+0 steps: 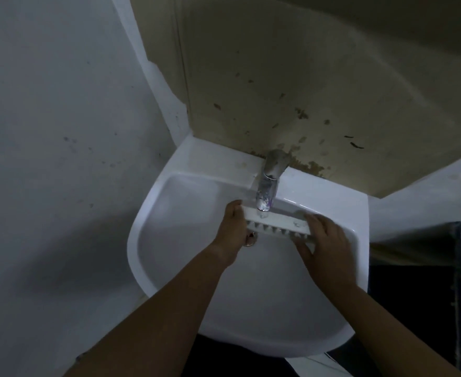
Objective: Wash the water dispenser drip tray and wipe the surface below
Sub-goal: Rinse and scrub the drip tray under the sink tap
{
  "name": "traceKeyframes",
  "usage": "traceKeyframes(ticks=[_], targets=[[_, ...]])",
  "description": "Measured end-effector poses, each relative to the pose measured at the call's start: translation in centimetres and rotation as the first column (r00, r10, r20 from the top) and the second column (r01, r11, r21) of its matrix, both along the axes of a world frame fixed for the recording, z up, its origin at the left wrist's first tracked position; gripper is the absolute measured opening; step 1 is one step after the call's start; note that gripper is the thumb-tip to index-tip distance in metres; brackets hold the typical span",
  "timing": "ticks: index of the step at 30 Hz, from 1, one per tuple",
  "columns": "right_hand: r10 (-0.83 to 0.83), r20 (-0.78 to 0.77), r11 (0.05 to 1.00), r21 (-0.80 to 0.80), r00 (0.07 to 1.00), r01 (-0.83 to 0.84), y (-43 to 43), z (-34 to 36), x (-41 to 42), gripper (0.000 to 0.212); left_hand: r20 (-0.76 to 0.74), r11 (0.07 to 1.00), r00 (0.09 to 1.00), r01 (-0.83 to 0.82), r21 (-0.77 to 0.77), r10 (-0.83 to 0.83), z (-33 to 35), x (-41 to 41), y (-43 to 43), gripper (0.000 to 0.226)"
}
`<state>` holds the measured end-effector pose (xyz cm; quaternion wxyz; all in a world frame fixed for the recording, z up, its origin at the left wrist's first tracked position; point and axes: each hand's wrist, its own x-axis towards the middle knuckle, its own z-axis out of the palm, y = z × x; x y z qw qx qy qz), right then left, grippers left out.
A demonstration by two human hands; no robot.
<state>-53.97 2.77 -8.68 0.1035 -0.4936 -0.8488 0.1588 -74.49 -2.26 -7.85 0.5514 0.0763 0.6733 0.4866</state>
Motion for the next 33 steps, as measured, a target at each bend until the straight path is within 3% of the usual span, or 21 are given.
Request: traceKeyframes(ticks=[5, 9, 13, 17, 20, 27, 31, 33], targets=[[0.051, -0.260, 0.976, -0.190, 0.964, -0.103, -0.3, -1.1, -3.2, 0.048, -0.014, 0.999, 0.999, -0.047, -0.027, 0.047, -0.7, -3.7, -2.5, 0.030], [0.069, -0.193, 0.970, -0.218, 0.979, -0.111, -0.5, -1.4, -6.6, 0.044, -0.069, 0.999, 0.996, -0.052, -0.002, 0.051, -0.5, -6.8, -4.3, 0.047], [0.184, -0.118, 0.928, -0.308, 0.976, -0.212, -0.6, -1.3, -9.1, 0.049, 0.006, 0.981, 0.981, -0.194, 0.017, 0.194, -0.9, -9.3, -5.5, 0.036], [0.153, -0.291, 0.889, -0.376, 0.944, -0.260, -0.3, -0.9, -9.8, 0.030, 0.094, 0.958, 0.955, -0.285, 0.021, 0.282, -0.9, -10.5, -5.8, 0.038], [0.018, -0.402, 0.888, -0.414, 0.916, -0.199, -0.1, -0.4, -9.5, 0.019, 0.091, 0.960, 0.958, -0.277, 0.039, 0.273, -0.7, -10.6, -5.9, 0.034], [-0.043, -0.301, 0.933, -0.354, 0.953, -0.070, 0.9, -0.8, -6.4, 0.040, -0.072, 1.000, 0.997, -0.004, -0.024, 0.002, 0.1, -7.9, -5.0, 0.030], [-0.296, -0.319, 0.900, -0.408, 0.900, 0.151, 0.4, -0.4, -4.1, 0.017, -0.061, 0.996, 0.994, 0.083, -0.039, -0.086, -0.5, -5.5, -3.9, 0.029], [-0.311, -0.320, 0.908, -0.378, 0.895, 0.181, 0.3, -0.1, -3.1, 0.016, -0.099, 0.997, 0.992, 0.070, -0.046, -0.074, -0.6, -4.2, -3.3, 0.026]])
